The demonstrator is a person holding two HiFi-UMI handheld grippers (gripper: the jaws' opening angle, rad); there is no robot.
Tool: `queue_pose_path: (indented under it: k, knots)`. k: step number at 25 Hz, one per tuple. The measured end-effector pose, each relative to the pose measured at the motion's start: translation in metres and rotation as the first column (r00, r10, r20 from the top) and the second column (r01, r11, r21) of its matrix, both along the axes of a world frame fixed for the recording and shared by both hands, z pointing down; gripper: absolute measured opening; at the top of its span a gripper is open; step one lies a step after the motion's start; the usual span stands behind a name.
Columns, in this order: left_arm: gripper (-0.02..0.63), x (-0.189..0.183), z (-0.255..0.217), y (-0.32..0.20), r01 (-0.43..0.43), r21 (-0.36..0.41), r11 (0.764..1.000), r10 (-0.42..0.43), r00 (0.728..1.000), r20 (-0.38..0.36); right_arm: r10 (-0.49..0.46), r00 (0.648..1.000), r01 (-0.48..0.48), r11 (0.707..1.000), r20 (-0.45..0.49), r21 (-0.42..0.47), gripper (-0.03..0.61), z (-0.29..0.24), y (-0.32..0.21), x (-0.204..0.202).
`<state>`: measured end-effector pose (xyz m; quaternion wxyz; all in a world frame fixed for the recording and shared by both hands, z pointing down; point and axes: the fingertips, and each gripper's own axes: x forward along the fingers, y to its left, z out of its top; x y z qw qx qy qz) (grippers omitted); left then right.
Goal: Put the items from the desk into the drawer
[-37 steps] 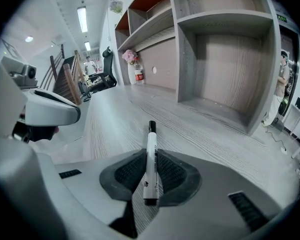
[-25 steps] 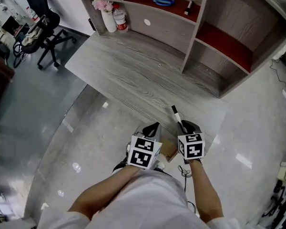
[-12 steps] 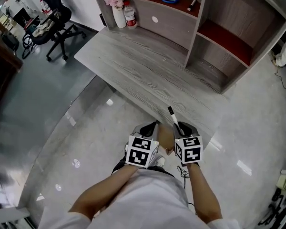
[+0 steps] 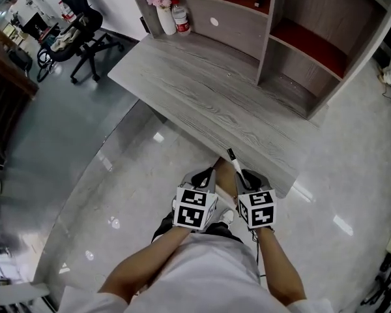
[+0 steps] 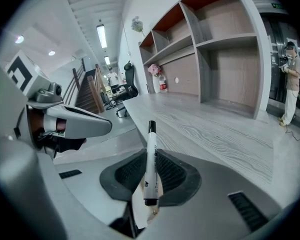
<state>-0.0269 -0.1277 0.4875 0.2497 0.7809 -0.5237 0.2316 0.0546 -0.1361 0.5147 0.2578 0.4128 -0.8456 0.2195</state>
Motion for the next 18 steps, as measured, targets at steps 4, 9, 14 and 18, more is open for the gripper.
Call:
queue_pose_path:
  k: [4,9,14,18]
  knots:
    - [0.002,-0.004,0.001,-0.001,-0.040,0.000,0.999,0.040,0.999,0.004,0.025,1.000,-0.025,1.000,0.008,-0.001,0.051,-0.001,0.007,-0.008]
    - [0.002,-0.011,0.012,0.004,-0.112,-0.016,0.994,0.112,0.994,-0.005,0.077,0.997,-0.077,0.997,0.005,-0.008,0.051,0.005,0.023,-0.023]
    - [0.002,-0.023,0.023,0.009,-0.189,-0.028,0.982,0.188,0.982,-0.022,0.155,0.988,-0.155,0.988,-0.009,-0.021,0.051,0.014,0.036,-0.036]
    - [0.002,-0.030,0.033,0.011,-0.245,-0.043,0.969,0.243,0.969,-0.038,0.214,0.977,-0.215,0.976,-0.022,-0.030,0.051,0.026,0.045,-0.043]
